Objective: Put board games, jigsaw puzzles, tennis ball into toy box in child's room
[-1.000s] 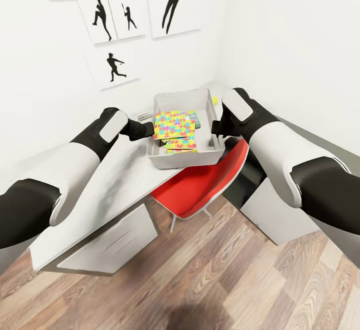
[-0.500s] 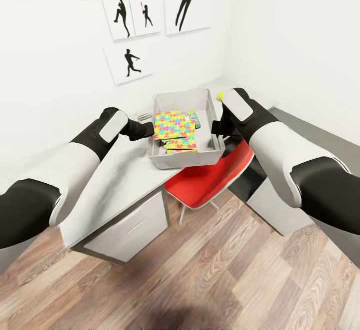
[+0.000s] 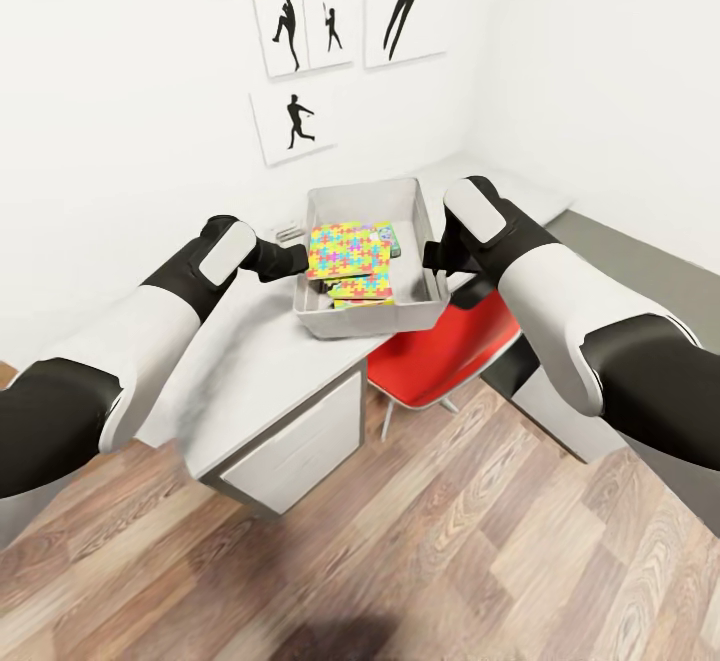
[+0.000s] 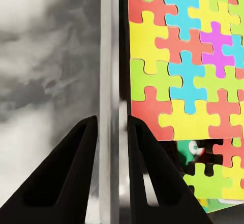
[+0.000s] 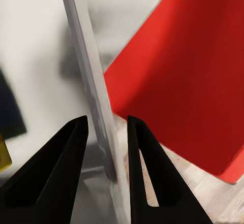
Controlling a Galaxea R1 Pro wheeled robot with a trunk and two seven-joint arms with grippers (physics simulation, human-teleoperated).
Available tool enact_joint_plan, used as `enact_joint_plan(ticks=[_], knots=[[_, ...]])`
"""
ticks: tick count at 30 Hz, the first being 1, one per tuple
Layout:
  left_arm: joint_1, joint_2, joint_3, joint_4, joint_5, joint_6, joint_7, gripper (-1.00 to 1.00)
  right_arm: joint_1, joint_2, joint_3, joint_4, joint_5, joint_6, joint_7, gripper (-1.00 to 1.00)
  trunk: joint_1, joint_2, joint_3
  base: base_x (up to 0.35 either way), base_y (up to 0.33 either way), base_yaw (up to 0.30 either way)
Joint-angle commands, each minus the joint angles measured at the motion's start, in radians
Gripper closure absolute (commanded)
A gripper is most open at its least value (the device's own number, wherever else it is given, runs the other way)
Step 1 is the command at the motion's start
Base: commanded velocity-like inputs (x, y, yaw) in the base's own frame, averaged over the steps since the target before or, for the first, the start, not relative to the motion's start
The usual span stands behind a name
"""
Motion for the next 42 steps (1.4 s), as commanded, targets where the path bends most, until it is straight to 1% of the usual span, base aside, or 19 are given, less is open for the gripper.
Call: enact_joint_plan(ticks=[1, 9, 15, 42], knots=[[-0.001, 0.000, -0.013, -0.002, 0.023, 0.000, 0.011, 1.00, -0.002, -0.001, 0.008, -0.001, 0.006, 0.005, -0.009, 1.00, 0.000, -0.001, -0.001, -0.139, 0.267, 0.000], [-0.001, -0.002, -0.013, -0.002, 0.023, 0.000, 0.011, 1.00, -0.002, -0.001, 0.008, -0.001, 0.006, 0.005, -0.008, 1.00, 0.000, -0.001, -0.001, -0.203, 0.222, 0.000], [-0.001, 0.001, -0.013, -0.002, 0.023, 0.000, 0.011, 1.00, -0.002, -0.001, 0.008, -0.001, 0.006, 0.005, -0.008, 1.00, 0.000, -0.001, -0.001, -0.158, 0.060, 0.000], [-0.001, 0.002, -0.013, -0.003, 0.023, 0.000, 0.011, 1.00, -0.002, -0.002, 0.007, -0.001, 0.006, 0.004, -0.007, 1.00, 0.000, -0.001, -0.001, -0.005, 0.005, 0.000]])
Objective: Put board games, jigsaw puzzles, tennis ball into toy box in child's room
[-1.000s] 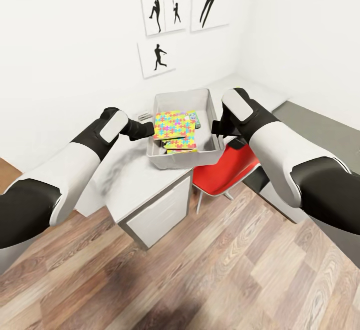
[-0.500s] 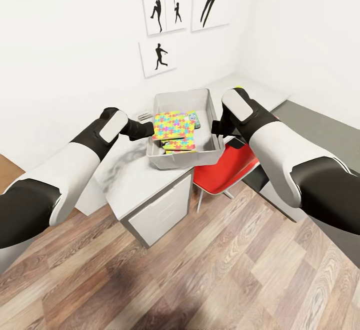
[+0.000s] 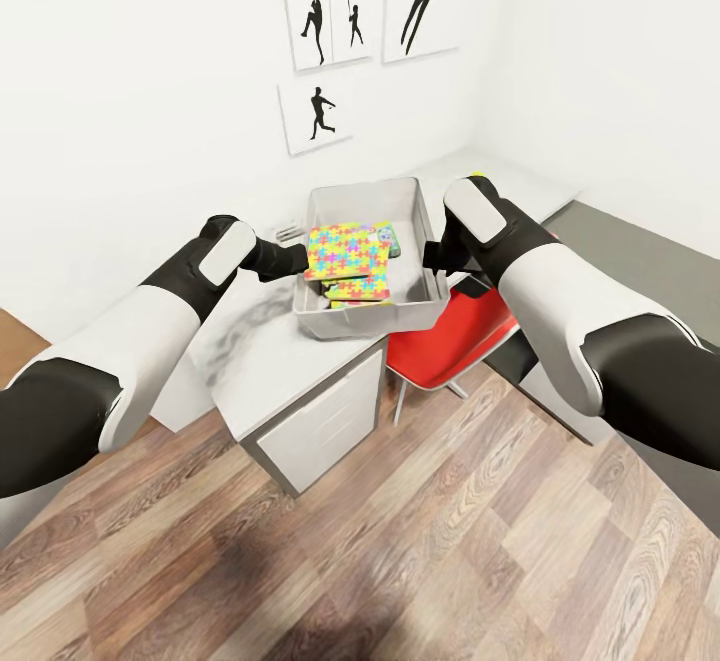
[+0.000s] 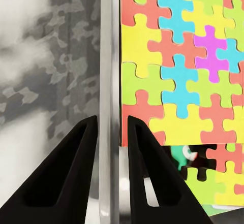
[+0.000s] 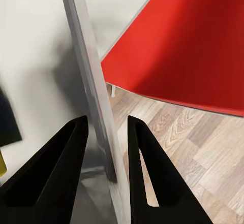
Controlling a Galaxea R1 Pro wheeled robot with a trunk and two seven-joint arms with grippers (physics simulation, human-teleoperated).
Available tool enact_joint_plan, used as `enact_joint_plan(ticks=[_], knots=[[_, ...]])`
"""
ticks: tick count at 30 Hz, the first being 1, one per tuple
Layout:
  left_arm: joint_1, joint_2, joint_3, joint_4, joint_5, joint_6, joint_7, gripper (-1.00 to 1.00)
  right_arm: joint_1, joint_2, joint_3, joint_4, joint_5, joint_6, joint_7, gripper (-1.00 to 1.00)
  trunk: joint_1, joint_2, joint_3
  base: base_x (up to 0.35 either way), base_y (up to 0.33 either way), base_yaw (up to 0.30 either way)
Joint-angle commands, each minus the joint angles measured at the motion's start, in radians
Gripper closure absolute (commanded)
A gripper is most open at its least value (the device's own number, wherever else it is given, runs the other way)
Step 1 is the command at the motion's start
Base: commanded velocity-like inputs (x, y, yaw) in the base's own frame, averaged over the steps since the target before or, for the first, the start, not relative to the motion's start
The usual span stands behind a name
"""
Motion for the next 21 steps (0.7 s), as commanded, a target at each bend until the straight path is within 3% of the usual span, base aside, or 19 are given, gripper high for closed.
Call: enact_joint_plan(ticks=[1, 21], knots=[[-0.001, 0.001, -0.013, -0.002, 0.024, 0.000, 0.011, 1.00, -0.001, -0.002, 0.005, -0.001, 0.008, 0.006, -0.008, 1.00, 0.000, -0.001, -0.001, 0.000, 0.000, 0.000], [-0.001, 0.001, -0.013, -0.002, 0.024, 0.002, 0.011, 1.00, -0.001, -0.001, 0.005, -0.001, 0.007, 0.006, -0.008, 1.00, 0.000, -0.001, -0.007, 0.000, 0.000, 0.000]])
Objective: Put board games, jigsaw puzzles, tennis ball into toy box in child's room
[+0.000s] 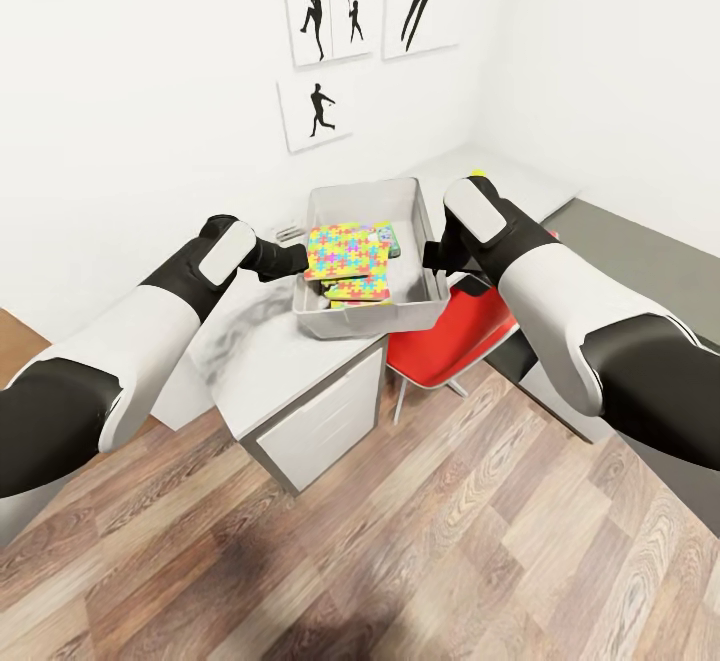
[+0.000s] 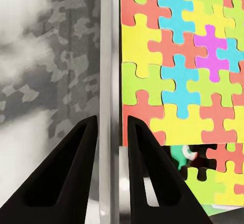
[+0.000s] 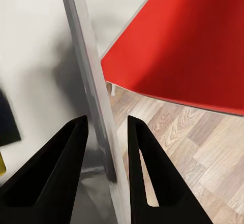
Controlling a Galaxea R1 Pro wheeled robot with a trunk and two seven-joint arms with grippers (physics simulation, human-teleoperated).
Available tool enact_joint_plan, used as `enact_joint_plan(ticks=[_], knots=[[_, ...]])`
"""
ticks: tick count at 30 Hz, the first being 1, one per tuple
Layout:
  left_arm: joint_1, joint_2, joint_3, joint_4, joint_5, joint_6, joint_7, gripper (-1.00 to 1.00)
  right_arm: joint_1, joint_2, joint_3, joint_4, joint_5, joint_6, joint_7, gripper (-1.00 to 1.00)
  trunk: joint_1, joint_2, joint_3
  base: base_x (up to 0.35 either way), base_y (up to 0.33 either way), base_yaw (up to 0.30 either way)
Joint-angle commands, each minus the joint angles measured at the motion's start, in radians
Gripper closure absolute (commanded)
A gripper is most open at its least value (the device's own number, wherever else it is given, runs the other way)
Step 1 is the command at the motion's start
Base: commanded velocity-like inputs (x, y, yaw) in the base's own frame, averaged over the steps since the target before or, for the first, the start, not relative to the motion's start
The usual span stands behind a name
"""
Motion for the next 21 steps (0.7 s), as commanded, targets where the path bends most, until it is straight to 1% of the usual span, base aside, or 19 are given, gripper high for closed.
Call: enact_joint_plan(ticks=[1, 8, 9, 21], knots=[[-0.001, 0.001, -0.014, -0.002, 0.025, 0.000, 0.011, 1.00, -0.001, -0.001, 0.007, -0.001, 0.005, 0.005, -0.008, 1.00, 0.000, -0.001, -0.001, 0.000, 0.000, 0.000], [-0.001, 0.001, -0.014, -0.002, 0.025, 0.000, 0.012, 1.00, -0.001, -0.001, 0.007, -0.001, 0.005, 0.005, -0.009, 1.00, 0.000, -0.001, -0.001, 0.000, 0.000, 0.000], [-0.001, 0.002, -0.014, -0.002, 0.025, 0.000, 0.012, -1.00, -0.001, -0.001, 0.007, -0.001, 0.005, 0.005, -0.009, -1.00, 0.000, -0.001, -0.001, 0.000, 0.000, 0.000], [-0.001, 0.002, -0.014, -0.002, 0.025, 0.000, 0.011, -1.00, -0.001, -0.001, 0.006, -0.001, 0.006, 0.005, -0.009, -1.00, 0.000, -0.001, -0.001, 0.000, 0.000, 0.000]])
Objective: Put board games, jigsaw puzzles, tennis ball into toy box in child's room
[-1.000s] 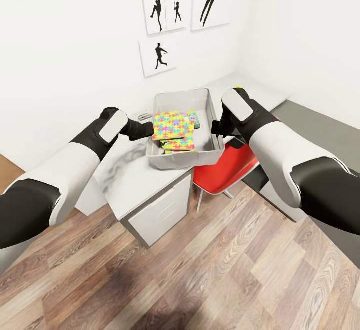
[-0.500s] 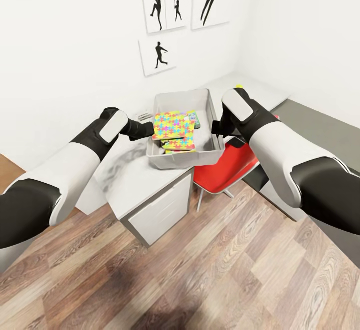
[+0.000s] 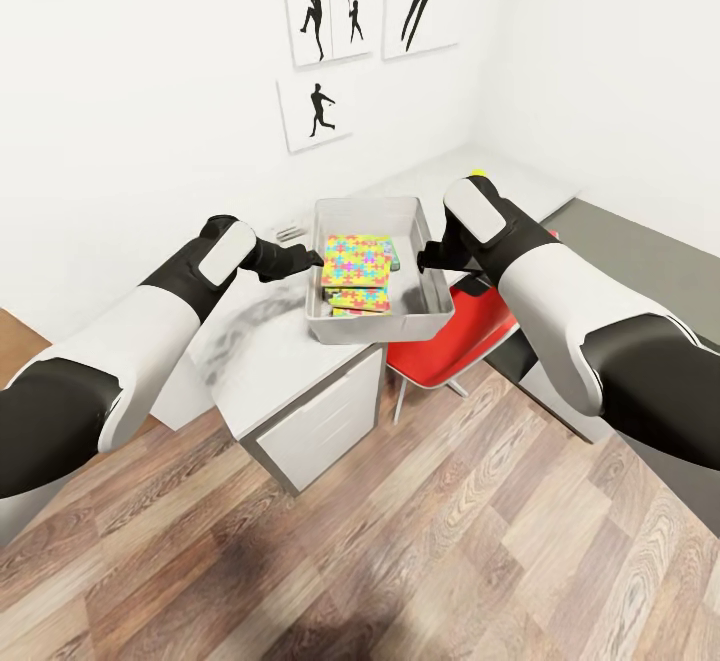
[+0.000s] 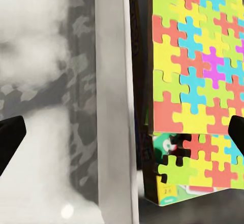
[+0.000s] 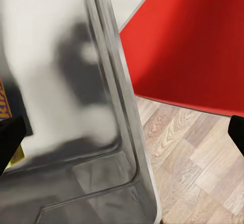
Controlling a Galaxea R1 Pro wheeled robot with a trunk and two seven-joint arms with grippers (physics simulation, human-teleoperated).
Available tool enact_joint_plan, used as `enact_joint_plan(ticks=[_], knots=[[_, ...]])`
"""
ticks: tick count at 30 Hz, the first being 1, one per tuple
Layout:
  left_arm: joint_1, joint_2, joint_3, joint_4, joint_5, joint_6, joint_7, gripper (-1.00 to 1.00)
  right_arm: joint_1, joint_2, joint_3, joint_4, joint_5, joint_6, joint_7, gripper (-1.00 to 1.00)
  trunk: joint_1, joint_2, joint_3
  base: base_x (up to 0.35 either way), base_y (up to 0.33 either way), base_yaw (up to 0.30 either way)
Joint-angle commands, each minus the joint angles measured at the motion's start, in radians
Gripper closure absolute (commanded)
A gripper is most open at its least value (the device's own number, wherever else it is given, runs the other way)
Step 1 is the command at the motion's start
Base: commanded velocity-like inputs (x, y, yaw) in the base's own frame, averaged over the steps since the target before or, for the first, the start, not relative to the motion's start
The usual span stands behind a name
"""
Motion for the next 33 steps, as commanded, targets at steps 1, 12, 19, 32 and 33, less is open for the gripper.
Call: enact_joint_plan(ticks=[1, 12, 19, 32, 33], knots=[[-0.001, 0.001, -0.005, -0.001, 0.011, 0.001, 0.009, -1.00, -0.001, -0.001, 0.008, -0.001, -0.010, 0.003, -0.008, -1.00, 0.000, -0.001, -0.001, 0.000, 0.000, 0.000], [-0.001, 0.001, -0.005, -0.001, 0.011, 0.002, 0.008, -1.00, -0.001, -0.001, 0.008, -0.001, -0.010, 0.003, -0.008, -1.00, -0.004, 0.006, 0.002, 0.000, 0.000, 0.000], [-0.001, 0.001, -0.004, -0.001, 0.011, 0.004, 0.008, -1.00, -0.001, -0.001, 0.008, -0.001, -0.010, 0.003, -0.009, -1.00, -0.030, 0.055, 0.024, 0.000, 0.000, 0.000], [-0.001, 0.002, 0.004, -0.005, 0.014, 0.033, 0.008, -1.00, -0.001, -0.001, 0.008, -0.001, -0.010, 0.003, -0.009, -1.00, -0.080, 0.146, 0.065, 0.000, 0.000, 0.000], [-0.001, 0.003, 0.005, -0.006, 0.014, 0.036, 0.008, -1.00, -0.001, -0.001, 0.008, -0.002, -0.010, 0.003, -0.008, -1.00, -0.084, 0.153, 0.068, 0.000, 0.000, 0.000]])
